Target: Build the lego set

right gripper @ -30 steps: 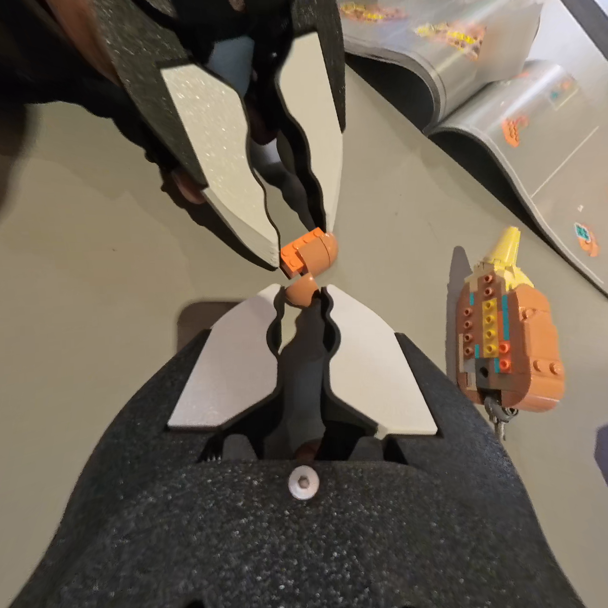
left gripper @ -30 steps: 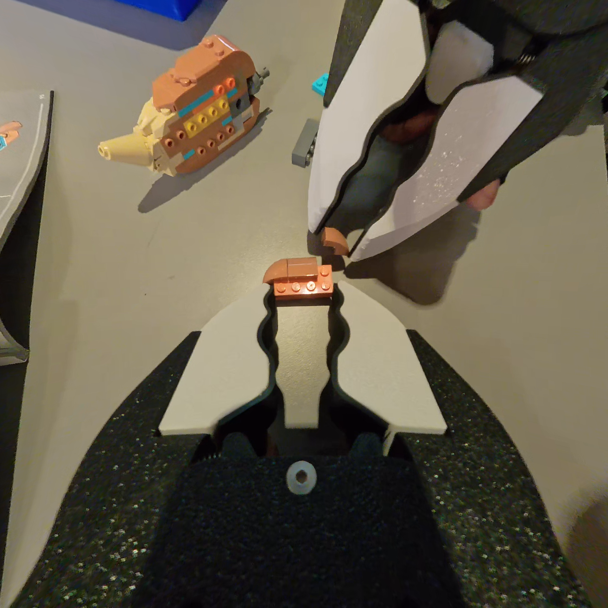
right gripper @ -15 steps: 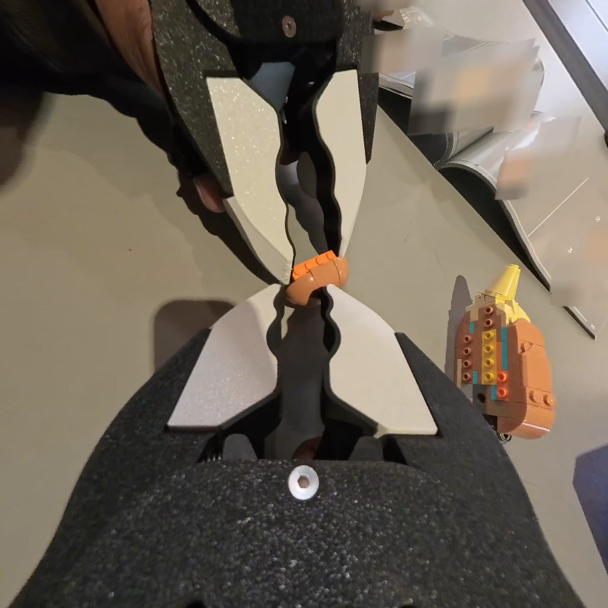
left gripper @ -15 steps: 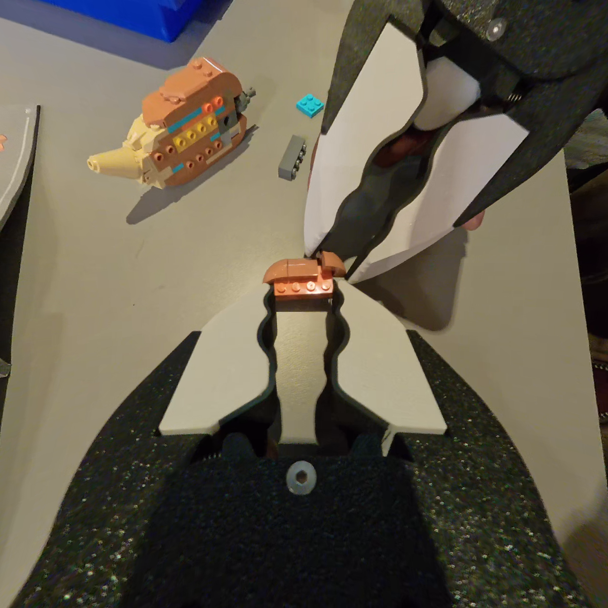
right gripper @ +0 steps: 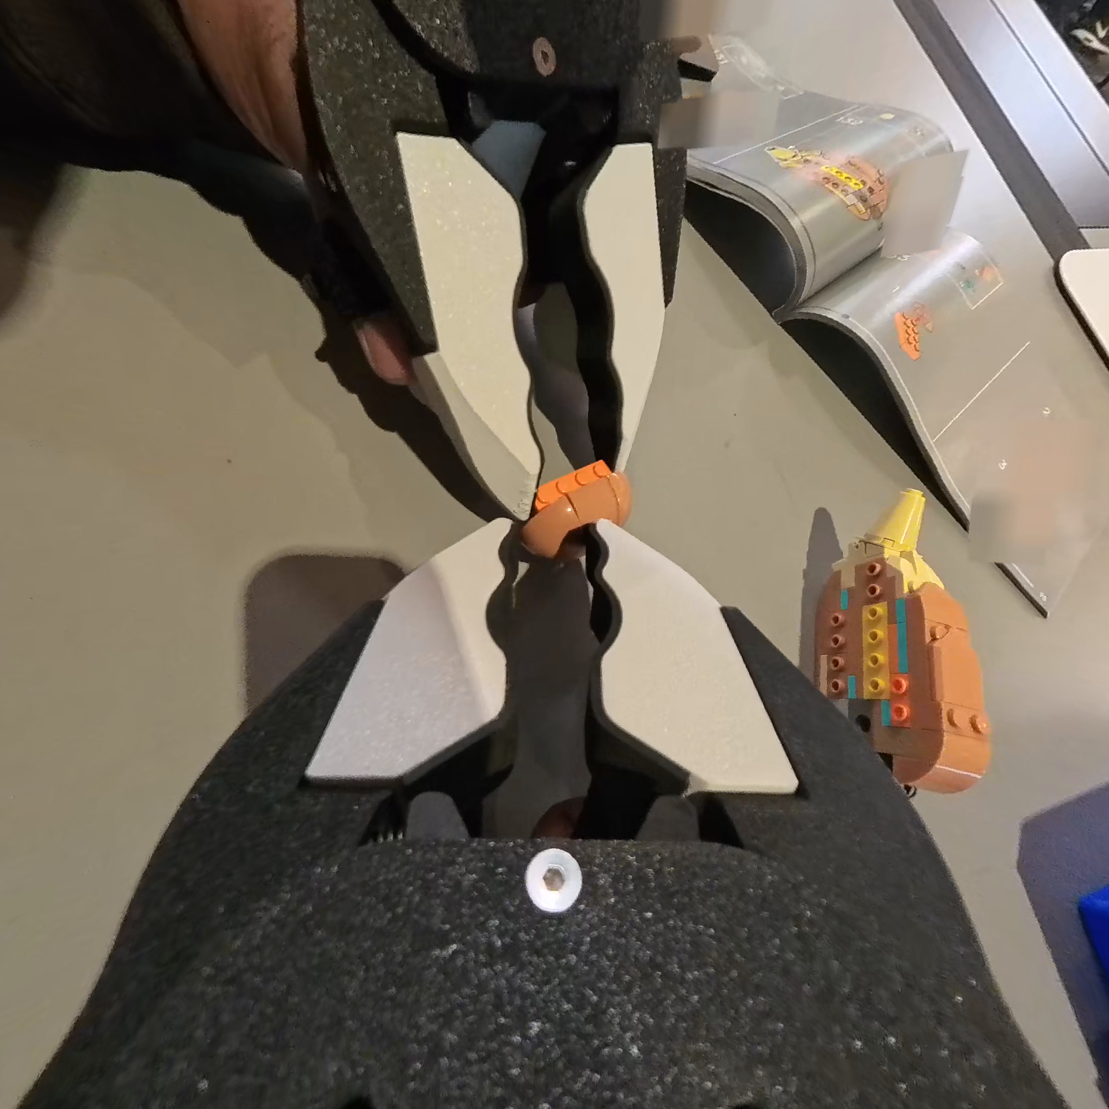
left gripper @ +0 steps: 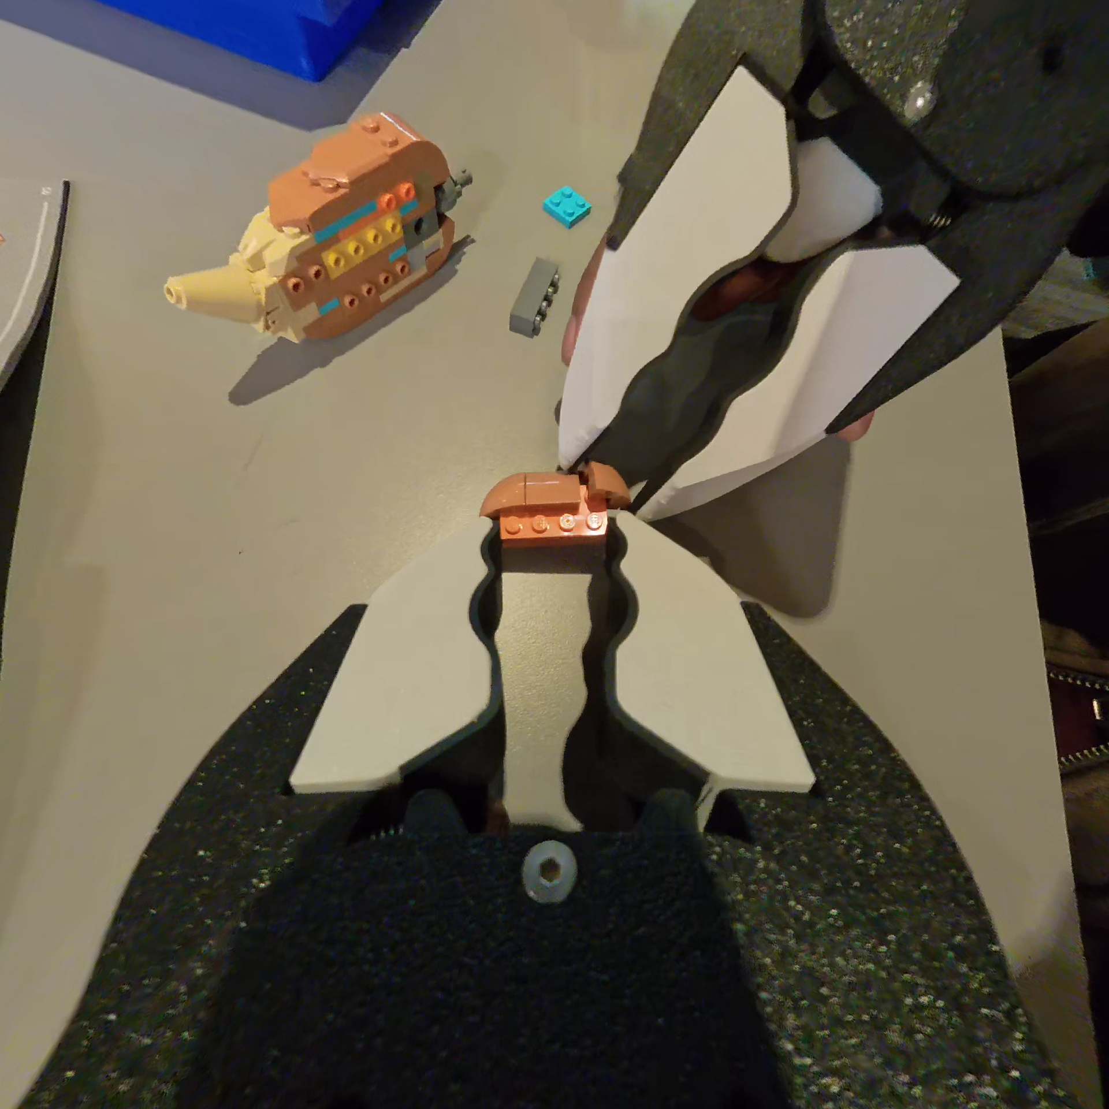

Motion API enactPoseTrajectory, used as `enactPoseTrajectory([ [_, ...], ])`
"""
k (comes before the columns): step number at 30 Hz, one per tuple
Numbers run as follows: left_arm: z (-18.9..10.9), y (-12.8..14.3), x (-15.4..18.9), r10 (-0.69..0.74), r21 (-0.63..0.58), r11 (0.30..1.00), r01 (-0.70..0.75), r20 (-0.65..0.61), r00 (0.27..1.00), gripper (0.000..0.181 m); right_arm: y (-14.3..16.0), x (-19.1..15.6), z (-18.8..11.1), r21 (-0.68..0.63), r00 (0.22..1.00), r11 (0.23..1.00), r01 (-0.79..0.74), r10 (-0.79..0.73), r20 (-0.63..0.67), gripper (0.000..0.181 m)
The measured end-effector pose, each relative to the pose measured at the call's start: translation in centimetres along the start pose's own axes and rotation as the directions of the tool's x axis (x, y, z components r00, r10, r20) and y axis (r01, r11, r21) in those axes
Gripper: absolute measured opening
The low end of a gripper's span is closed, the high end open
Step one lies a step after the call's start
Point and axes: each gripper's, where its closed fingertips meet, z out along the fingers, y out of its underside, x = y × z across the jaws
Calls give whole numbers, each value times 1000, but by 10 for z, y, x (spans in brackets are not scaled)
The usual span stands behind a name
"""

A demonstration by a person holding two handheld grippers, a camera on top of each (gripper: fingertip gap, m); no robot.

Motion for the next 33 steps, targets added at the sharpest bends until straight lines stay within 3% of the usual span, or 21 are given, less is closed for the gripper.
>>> enactPoseTrajectory([
  [8, 4, 3, -1, -16, -31, 999, 17, 23, 1000, 33, 6, -1, 3, -38, 999, 999, -19, 17, -37, 21],
  [23, 10, 8, 0, 80, -90, 993, -72, 85, 993, 33, 13, -2, 3, -65, 998, 998, -7, 3, -66, 26],
  [29, 11, 9, 0, 94, -95, 992, -85, 92, 991, 33, 18, -5, -5, -61, 998, 998, 10, -13, -58, 30],
  [33, 11, 9, 0, 95, -95, 992, -86, 92, 991, 33, 22, -19, -12, -49, 999, 998, 32, -32, -1, 22],
])
